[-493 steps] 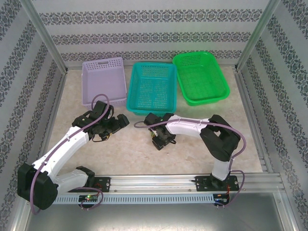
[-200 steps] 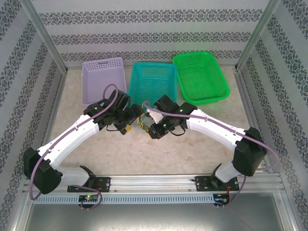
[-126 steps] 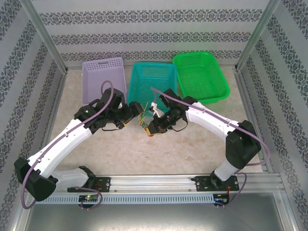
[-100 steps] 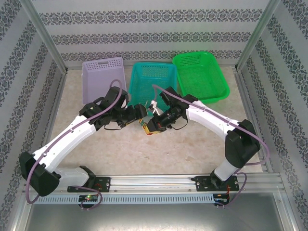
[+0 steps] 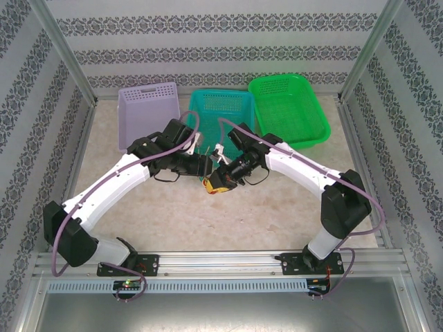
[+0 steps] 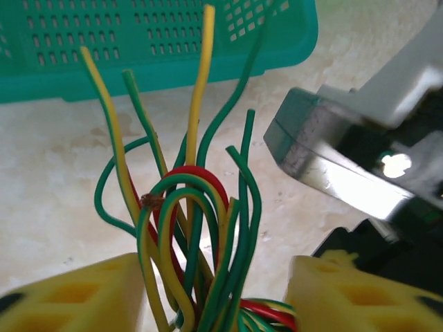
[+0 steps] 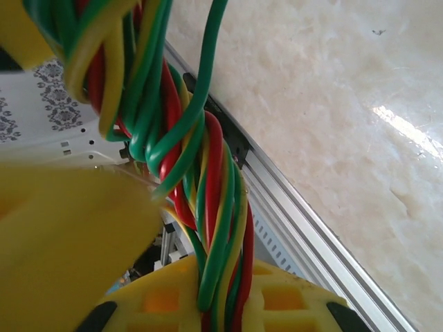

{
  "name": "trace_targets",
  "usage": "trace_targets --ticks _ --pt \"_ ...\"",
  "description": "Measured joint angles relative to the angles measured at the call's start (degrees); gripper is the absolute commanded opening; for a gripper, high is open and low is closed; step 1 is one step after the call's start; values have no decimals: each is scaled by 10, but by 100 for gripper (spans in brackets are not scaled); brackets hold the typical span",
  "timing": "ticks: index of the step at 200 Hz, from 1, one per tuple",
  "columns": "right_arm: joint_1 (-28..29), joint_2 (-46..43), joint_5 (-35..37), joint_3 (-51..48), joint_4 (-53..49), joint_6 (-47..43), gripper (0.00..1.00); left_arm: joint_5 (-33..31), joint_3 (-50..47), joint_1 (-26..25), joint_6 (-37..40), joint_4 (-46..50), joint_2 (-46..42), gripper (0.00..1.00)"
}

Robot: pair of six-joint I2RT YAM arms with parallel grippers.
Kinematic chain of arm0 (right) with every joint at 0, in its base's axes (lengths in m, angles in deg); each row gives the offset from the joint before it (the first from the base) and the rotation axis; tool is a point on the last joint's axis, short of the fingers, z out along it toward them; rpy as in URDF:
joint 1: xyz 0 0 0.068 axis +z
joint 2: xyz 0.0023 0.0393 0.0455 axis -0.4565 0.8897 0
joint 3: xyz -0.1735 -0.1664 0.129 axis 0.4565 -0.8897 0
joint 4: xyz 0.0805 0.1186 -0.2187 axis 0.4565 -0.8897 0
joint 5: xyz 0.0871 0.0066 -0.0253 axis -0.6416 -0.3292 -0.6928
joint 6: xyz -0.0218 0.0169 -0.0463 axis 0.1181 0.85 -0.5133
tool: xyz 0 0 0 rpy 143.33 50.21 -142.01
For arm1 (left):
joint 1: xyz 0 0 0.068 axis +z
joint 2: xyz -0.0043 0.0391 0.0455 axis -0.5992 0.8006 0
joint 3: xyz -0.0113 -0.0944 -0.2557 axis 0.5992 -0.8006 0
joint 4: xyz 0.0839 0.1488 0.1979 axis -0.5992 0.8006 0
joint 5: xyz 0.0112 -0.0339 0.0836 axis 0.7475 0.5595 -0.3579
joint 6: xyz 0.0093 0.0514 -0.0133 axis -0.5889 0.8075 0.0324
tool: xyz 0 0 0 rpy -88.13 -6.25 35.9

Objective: Untangle the cables

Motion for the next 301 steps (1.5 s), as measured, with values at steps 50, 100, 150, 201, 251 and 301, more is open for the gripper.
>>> trace_targets --ticks 50,100,150,201,251,301 --pt "-1 -5 -9 -1 10 16 0 3 -24 1 2 -31 5 7" --pt "-16 -25 -49 -41 101 42 0 33 -68 35 -53 -97 -48 0" --pt "-30 -39 -127 -161 400 228 0 205 -199 129 -205 -271 -101 0" --pt "-39 -73 60 -47 197 61 71 169 -88 177 -265 -175 -50 0" --pt "153 -271 549 -124 246 -258 93 115 -3 182 -306 -35 -10 0" --pt "206 -202 718 -185 430 -587 98 104 23 182 -323 35 24 0"
